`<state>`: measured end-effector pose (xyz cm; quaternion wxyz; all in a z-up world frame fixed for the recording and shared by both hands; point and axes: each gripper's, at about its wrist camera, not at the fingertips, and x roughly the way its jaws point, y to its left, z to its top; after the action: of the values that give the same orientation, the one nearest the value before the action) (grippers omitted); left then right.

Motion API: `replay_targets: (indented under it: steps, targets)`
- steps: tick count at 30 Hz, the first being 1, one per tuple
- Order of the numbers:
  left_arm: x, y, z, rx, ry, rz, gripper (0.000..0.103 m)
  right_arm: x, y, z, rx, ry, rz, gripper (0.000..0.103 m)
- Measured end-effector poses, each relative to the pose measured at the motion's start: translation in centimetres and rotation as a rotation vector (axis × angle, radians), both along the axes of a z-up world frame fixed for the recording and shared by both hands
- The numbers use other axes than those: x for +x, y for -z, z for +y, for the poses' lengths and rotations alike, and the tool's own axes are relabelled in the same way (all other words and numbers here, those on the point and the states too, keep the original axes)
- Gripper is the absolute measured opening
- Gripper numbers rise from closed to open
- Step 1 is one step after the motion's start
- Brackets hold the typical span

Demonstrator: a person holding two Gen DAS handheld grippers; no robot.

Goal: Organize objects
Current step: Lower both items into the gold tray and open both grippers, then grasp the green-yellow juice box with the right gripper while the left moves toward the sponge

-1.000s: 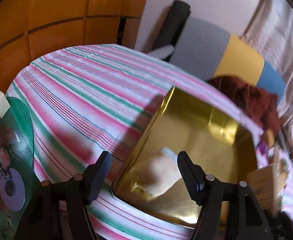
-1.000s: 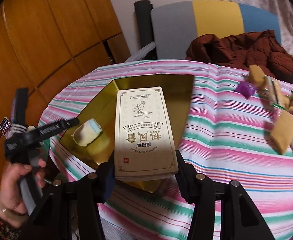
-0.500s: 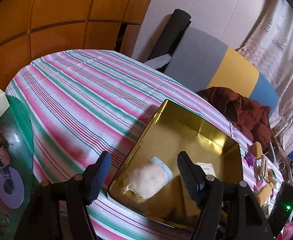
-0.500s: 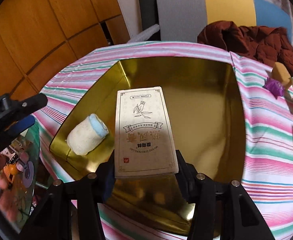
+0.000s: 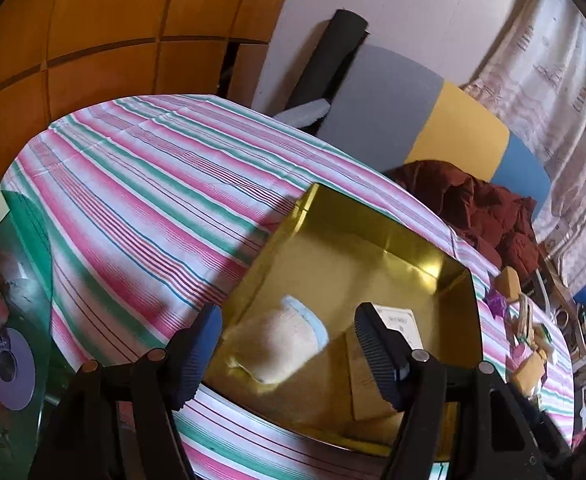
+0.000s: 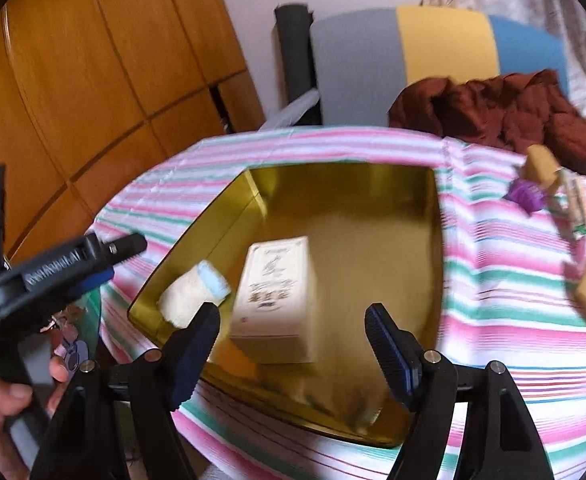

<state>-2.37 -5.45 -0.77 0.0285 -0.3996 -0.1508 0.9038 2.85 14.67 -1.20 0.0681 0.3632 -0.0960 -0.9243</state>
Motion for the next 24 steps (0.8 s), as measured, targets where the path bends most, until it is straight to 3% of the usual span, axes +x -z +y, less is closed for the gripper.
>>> replay_targets:
  steps: [9, 17, 24]
  targets:
    - [1.8, -0.5, 5.0, -0.019, 0.164, 0.033, 0.070, 4.1, -1.5, 8.3, 0.102, 0.142, 0.036, 0.082]
    - [4.6, -0.8, 10.8, -0.048, 0.383, 0.067, 0.070, 6.9, 0.2, 18.4, 0.212, 0.303, -0.061, 0.084]
    - [7.1, -0.5, 14.5, -0.072, 0.498, 0.094, 0.070, 8.4, 1.6, 27.5, 0.327, 0.401, -0.167, 0.089]
